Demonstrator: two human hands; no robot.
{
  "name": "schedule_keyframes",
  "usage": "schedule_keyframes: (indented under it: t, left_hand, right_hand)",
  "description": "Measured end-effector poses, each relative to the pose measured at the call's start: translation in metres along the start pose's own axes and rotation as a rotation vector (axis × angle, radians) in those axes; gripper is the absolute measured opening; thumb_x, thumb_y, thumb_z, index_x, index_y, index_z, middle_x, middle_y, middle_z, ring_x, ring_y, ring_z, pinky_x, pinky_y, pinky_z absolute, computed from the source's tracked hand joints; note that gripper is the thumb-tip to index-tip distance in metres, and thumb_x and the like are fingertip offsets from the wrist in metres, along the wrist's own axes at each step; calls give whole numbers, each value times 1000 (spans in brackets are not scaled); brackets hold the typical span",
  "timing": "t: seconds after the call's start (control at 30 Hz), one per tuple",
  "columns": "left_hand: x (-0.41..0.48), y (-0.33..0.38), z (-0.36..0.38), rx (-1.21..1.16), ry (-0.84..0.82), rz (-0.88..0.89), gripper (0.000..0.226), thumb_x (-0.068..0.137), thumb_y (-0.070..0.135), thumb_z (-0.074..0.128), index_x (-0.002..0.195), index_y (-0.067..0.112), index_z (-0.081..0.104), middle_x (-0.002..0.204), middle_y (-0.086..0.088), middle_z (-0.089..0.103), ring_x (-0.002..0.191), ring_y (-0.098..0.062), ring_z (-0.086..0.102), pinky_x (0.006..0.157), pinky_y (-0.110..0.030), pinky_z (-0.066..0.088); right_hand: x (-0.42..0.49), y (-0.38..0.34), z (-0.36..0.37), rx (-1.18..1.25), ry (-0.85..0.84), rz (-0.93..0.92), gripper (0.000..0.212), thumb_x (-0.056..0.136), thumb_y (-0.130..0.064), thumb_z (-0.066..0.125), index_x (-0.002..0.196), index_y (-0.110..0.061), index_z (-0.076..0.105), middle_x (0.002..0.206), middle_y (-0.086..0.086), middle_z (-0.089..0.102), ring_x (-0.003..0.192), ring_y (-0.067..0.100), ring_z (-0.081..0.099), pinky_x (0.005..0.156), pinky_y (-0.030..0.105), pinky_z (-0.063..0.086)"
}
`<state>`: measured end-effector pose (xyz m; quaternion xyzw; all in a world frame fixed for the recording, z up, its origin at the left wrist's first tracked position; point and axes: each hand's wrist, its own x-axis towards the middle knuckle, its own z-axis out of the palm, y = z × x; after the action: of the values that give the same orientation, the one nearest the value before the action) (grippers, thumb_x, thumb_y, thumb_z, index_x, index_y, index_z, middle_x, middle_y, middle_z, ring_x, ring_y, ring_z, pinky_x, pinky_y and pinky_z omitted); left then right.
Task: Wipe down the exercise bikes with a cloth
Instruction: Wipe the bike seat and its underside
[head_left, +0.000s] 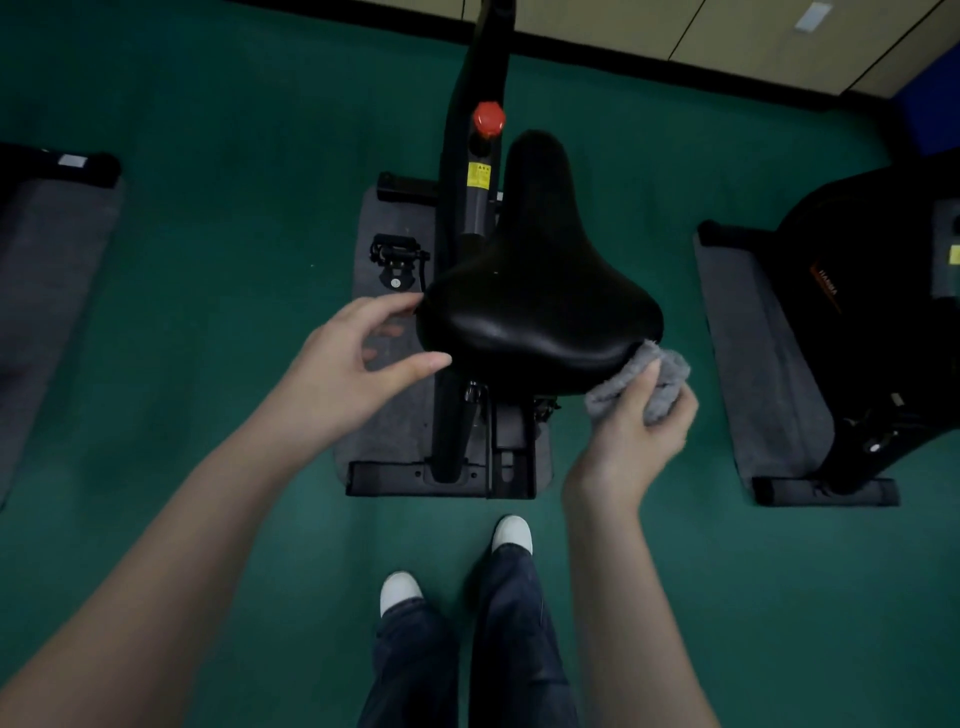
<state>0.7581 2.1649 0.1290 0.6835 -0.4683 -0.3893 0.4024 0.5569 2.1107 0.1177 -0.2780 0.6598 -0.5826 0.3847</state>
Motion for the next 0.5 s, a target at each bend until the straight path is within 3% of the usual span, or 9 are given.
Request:
schedule_keyframes:
  t: [0.2, 0.33, 0.43, 0.5]
  left_hand:
    - [-4, 9, 5, 11, 14, -50, 89, 54, 63, 64, 135, 29, 48, 128, 14, 49, 112, 2, 51, 98, -28, 44]
    - [-9, 14, 16, -3, 91, -77, 95, 49, 69, 63, 133, 29, 47, 127, 13, 47, 112, -3, 51, 100, -36, 45]
    - [-11, 14, 26, -16, 164, -97, 95, 47, 72, 64, 132, 32, 47, 125, 16, 46, 114, -4, 50, 100, -38, 45]
    - [-12, 14, 31, -17, 200, -103, 93, 47, 72, 64, 130, 34, 47, 122, 18, 46, 113, -2, 49, 100, -37, 45]
  right_hand:
    - [48, -28, -8, -188, -194, -38, 20, 95, -21, 55, 108, -8, 62, 103, 8, 67, 95, 16, 64, 92, 36, 53]
    - [58, -51, 2, -394, -351, -295, 16, 91, -15, 58, 106, -11, 65, 106, 4, 67, 101, 15, 62, 94, 34, 51]
    - [55, -62, 8, -565, -551, -602, 19, 90, -10, 62, 108, -8, 67, 123, 5, 59, 115, 12, 54, 99, 16, 41]
    - [52, -66, 12, -628, -703, -763, 16, 88, -7, 63, 104, -7, 68, 121, 4, 53, 113, 11, 50, 95, 5, 34]
